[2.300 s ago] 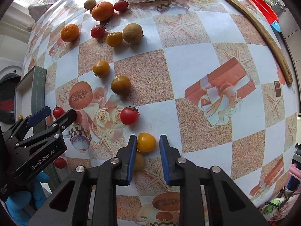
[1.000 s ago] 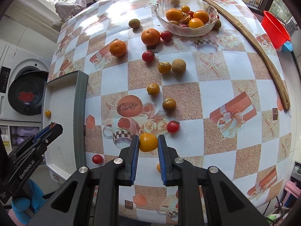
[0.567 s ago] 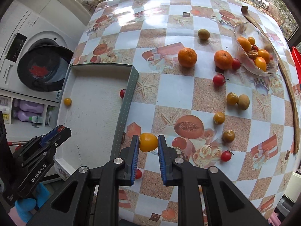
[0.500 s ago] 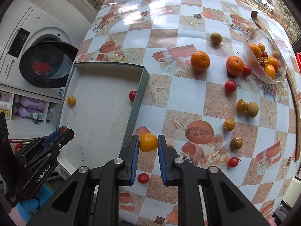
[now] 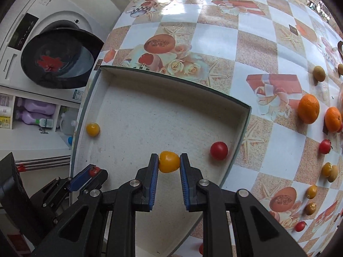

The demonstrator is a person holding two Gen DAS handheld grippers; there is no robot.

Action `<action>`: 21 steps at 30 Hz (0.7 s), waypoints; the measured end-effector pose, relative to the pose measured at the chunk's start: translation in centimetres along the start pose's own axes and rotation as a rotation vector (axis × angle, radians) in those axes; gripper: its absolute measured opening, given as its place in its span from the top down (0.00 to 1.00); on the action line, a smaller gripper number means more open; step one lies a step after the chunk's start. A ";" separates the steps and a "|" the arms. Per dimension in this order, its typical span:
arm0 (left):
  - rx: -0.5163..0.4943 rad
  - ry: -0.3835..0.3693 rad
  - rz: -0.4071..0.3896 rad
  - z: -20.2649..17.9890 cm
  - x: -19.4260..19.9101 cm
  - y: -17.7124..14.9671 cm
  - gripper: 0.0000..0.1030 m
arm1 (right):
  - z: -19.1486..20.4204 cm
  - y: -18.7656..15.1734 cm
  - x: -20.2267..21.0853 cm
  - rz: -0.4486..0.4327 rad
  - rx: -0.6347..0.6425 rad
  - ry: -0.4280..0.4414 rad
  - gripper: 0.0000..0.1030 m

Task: Organize fruits
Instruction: 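Carry both tomatoes over the white tray and open both tools, then move both tools back from the tray to the loose fruits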

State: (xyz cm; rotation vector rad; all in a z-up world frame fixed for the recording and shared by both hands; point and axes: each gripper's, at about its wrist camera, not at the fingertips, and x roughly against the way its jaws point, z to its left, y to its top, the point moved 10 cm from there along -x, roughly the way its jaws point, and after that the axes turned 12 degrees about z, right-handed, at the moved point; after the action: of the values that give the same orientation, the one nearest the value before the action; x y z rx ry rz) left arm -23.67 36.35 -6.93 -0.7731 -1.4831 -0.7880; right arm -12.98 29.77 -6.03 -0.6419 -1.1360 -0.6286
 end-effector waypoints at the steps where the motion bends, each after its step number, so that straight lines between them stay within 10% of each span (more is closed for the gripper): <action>1: 0.000 0.003 -0.001 0.0 -0.1 0.1 0.79 | 0.0 0.3 -0.2 0.000 0.000 -0.003 0.79; 8: -0.019 0.055 0.011 -0.2 -0.6 0.0 0.74 | 0.1 0.9 -2.1 0.024 0.008 -0.044 0.78; 11: -0.023 0.067 -0.006 0.0 -0.3 0.0 0.28 | 0.3 0.8 -2.3 0.028 0.017 -0.043 0.76; 16: -0.038 0.082 0.005 0.0 -0.4 -0.2 0.27 | 0.7 1.0 -1.7 0.014 0.026 -0.024 0.28; 21: -0.028 0.080 0.022 0.0 -0.1 -0.4 0.27 | 1.0 1.1 0.3 -0.012 0.011 0.040 0.19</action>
State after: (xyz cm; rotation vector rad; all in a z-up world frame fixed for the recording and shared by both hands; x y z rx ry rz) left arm -24.00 36.09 -7.04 -0.7687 -1.3932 -0.8153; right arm -12.68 31.16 -5.57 -0.6108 -1.1065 -0.6424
